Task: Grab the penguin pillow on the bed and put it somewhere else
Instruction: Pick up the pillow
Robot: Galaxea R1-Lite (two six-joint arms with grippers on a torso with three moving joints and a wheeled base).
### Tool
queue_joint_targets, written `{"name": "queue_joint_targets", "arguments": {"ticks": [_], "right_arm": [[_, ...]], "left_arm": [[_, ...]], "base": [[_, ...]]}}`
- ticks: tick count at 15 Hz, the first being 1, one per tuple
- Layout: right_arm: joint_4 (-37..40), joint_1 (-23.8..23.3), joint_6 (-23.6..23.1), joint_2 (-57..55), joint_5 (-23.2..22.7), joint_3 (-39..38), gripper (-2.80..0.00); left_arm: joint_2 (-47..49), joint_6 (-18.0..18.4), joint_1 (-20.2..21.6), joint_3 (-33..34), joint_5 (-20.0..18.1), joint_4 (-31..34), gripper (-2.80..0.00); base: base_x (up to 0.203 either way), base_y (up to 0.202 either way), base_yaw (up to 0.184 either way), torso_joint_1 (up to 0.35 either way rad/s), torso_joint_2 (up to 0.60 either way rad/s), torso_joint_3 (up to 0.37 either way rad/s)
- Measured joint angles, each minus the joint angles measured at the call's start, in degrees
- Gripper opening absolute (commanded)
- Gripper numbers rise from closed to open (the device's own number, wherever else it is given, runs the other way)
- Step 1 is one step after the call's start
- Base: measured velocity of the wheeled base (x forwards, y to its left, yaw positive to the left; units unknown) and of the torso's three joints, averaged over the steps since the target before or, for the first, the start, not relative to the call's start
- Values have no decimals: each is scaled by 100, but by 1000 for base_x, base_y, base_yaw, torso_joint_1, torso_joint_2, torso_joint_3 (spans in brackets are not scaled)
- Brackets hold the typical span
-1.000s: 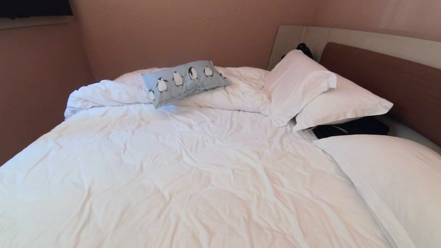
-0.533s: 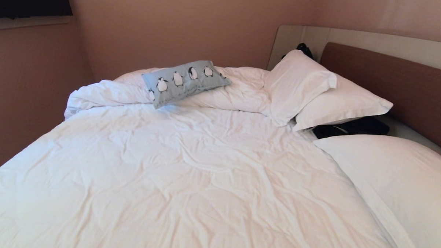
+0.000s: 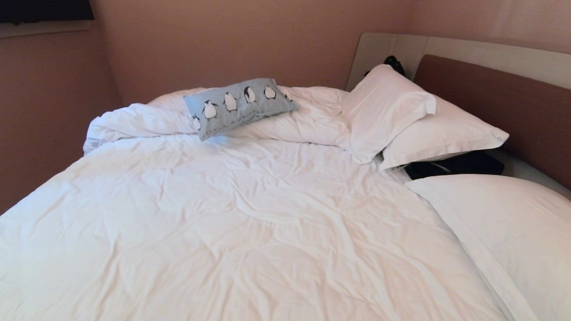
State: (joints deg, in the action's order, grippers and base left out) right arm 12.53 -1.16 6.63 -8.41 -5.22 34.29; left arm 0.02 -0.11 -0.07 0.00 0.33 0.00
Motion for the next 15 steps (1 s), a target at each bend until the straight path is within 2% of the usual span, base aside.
{"name": "queue_joint_targets", "arguments": {"ticks": [3, 6, 9, 12, 15], "right_arm": [[-66, 9, -57, 583, -344, -497, -280], [-107, 11, -179, 767, -429, -1084, -280], [-121, 11, -521, 819, -254, -1518, -280], [-175, 11, -825, 823, 131, -2002, -280], [-362, 11, -954, 823, 396, -2404, -280]], "left_arm": [[0, 0, -2, 0, -2, 0, -280], [0, 1, 0, 0, -2, 0, -280], [0, 1, -2, 0, 0, 0, -280], [0, 1, -2, 0, -1, 0, -280], [0, -3, 0, 0, -2, 0, -280]], "base": [[0, 0, 0, 0, 0, 0], [0, 0, 0, 0, 0, 0], [0, 0, 0, 0, 0, 0], [0, 0, 0, 0, 0, 0], [0, 0, 0, 0, 0, 0]]}}
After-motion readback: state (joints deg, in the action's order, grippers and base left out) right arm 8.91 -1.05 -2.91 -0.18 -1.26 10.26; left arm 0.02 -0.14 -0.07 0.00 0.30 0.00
